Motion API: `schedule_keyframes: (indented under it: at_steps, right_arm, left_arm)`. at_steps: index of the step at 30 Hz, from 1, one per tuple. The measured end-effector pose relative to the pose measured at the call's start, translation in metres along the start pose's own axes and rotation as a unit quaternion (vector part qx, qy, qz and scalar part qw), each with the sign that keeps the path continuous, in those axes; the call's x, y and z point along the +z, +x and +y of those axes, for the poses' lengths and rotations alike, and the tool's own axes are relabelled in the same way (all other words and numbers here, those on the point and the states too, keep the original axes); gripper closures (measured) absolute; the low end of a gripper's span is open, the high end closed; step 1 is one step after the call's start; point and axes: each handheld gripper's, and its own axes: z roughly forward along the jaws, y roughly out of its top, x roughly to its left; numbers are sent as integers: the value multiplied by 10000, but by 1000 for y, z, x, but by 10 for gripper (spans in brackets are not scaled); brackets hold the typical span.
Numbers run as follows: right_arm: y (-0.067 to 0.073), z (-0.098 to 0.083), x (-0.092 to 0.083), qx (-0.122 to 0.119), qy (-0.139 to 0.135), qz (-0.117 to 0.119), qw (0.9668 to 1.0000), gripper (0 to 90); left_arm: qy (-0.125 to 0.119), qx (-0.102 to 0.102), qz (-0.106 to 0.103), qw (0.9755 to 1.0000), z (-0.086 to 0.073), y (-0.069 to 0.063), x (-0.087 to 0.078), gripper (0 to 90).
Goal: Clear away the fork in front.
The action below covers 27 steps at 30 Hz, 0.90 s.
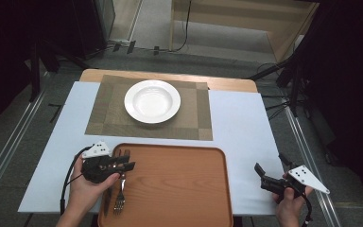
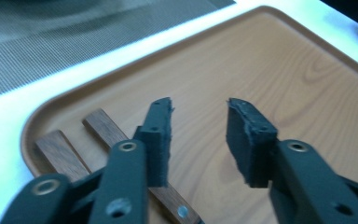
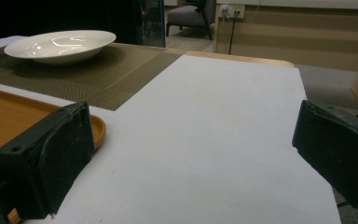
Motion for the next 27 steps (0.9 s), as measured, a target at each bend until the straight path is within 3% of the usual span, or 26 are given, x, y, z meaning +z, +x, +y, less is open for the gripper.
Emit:
schedule_keyframes:
  at_steps: [5,8,10,13,18,21,27]
  right_arm:
    - [1,0,0,-8,4,23,10000,0]
    - [1,0,0,-23,3,25,10000,0]
    - [1,0,0,-17,13,24,10000,0]
    - [1,0,0,-12,10,30,10000,0]
    - [2,0,0,3,16,38,10000,0]
    - [2,0,0,-7,6,42,10000,0]
    - [2,0,0,21,11,51,10000,0]
  left_arm:
    - [-207,-157,80,9996,5,3,-3,414]
    - [-350,-271,-106,9990,7,7,-5,334]
    - [-451,-304,-259,9982,8,10,-7,202]
    - [-579,-304,-250,9975,9,12,-9,101]
    - [-712,-319,-203,9967,14,14,-13,88]
    - [-738,-260,-256,9966,18,16,-14,0]
    - [-695,-263,-177,9971,29,20,-12,0]
